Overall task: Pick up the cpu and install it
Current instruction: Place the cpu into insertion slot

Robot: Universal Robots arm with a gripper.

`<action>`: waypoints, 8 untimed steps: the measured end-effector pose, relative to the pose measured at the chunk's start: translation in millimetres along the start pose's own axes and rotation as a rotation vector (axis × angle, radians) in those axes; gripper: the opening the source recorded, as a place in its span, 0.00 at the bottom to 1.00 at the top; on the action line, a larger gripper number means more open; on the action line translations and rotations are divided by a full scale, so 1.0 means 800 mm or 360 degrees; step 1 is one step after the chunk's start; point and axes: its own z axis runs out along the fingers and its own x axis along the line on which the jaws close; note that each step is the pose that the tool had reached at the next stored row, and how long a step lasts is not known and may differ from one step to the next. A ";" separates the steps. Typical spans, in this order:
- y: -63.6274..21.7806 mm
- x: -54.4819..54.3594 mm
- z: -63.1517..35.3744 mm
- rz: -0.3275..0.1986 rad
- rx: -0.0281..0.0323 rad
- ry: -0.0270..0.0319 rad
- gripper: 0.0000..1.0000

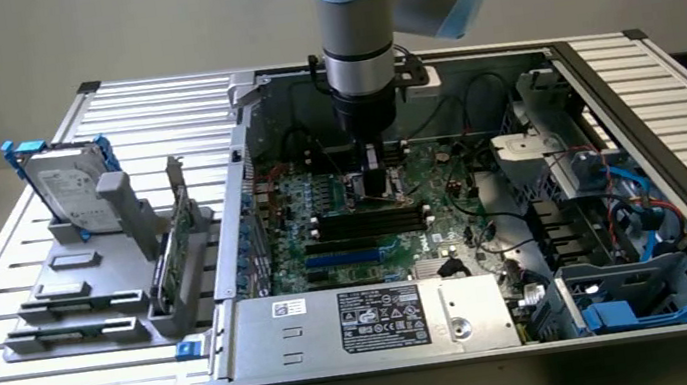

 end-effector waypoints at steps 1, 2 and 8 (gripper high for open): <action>0.000 0.000 0.000 0.0000 -0.00001 0.00001 0.63; 0.000 0.000 0.000 0.0000 -0.00001 0.00000 0.63; 0.000 0.001 0.000 0.0000 -0.00069 0.00004 0.63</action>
